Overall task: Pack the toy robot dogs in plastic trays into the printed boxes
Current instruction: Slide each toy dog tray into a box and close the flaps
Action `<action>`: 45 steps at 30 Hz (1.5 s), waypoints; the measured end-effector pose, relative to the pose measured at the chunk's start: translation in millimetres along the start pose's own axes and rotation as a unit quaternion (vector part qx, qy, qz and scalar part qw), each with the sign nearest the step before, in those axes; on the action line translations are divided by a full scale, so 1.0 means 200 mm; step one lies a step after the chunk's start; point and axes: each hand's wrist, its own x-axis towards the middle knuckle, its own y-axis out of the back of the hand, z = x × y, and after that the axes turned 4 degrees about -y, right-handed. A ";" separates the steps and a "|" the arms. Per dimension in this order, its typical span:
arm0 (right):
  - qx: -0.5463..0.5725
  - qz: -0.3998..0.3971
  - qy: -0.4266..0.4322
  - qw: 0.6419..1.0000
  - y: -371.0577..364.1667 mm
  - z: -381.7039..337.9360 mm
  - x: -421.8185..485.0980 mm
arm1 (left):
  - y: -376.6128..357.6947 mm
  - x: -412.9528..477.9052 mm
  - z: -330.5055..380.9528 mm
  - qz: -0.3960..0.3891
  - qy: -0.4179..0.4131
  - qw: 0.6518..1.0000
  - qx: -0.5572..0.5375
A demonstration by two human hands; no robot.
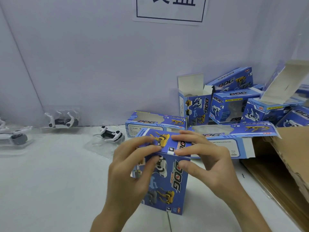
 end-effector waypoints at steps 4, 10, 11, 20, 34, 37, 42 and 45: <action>0.028 -0.007 -0.019 0.999 0.01 -0.01 0.00 | 0.06 0.00 -0.06 0.017 0.069 0.997 -0.037; 0.037 -0.005 -0.016 0.999 -0.01 -0.01 0.00 | 0.05 0.02 -0.06 0.028 0.109 0.992 -0.061; 0.039 -0.004 -0.017 0.999 0.00 -0.01 0.00 | 0.05 0.02 -0.06 0.030 0.117 0.990 -0.069; 0.048 0.100 -0.056 0.992 0.05 0.07 0.03 | 0.01 -0.04 -0.10 -0.095 0.266 0.949 -0.141; 0.135 -0.031 -0.471 0.871 0.11 0.10 0.04 | -0.06 -0.09 -0.04 -0.161 -0.089 0.980 0.077; 0.199 0.004 -0.448 0.872 0.12 0.09 0.03 | -0.08 -0.11 -0.02 -0.133 -0.087 0.982 0.101; 0.303 0.188 -0.281 0.891 0.17 0.01 0.05 | -0.03 -0.07 -0.05 0.009 0.009 0.999 0.050; 0.315 0.366 -0.083 0.872 0.23 -0.01 0.04 | -0.01 -0.05 -0.09 0.036 0.023 0.998 0.046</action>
